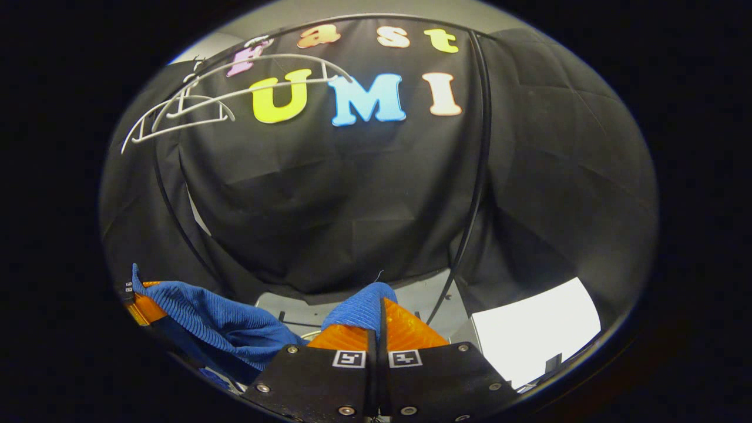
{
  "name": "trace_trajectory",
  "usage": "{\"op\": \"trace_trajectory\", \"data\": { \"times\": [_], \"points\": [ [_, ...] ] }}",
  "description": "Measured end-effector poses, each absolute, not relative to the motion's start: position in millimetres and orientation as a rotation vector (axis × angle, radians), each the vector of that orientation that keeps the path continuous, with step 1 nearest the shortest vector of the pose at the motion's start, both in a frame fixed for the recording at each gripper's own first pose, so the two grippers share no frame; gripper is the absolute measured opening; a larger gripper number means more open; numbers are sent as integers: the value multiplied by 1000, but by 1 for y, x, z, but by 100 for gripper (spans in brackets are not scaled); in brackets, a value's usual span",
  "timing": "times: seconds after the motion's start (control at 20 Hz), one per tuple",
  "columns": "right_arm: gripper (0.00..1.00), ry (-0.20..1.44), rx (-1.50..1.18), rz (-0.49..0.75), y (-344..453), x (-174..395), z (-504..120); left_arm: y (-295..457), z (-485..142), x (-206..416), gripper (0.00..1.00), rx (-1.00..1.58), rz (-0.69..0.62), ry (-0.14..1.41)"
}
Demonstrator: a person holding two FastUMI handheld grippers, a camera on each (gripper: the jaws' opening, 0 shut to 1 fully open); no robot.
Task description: Grasp the clothes on the hanger with both hands and then place them into the laundry hamper below.
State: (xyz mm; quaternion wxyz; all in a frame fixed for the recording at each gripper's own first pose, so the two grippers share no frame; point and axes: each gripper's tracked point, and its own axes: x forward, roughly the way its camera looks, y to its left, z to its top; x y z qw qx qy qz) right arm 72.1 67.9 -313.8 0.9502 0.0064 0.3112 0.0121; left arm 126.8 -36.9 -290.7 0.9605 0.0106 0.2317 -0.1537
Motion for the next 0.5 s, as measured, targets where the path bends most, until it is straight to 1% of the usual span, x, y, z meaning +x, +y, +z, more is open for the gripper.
{"op": "trace_trajectory", "data": {
  "times": [0.2,0.35,0.5],
  "points": [
    [0,738,37,-7,63,74,-373,-33,-350,148,2,1,-305,528],
    [0,814,43,-14,65,74,-418,-31,-401,162,2,3,-277,590],
    [1,894,39,-14,68,65,-459,-27,-451,160,2,21,-262,658]
  ]
}}
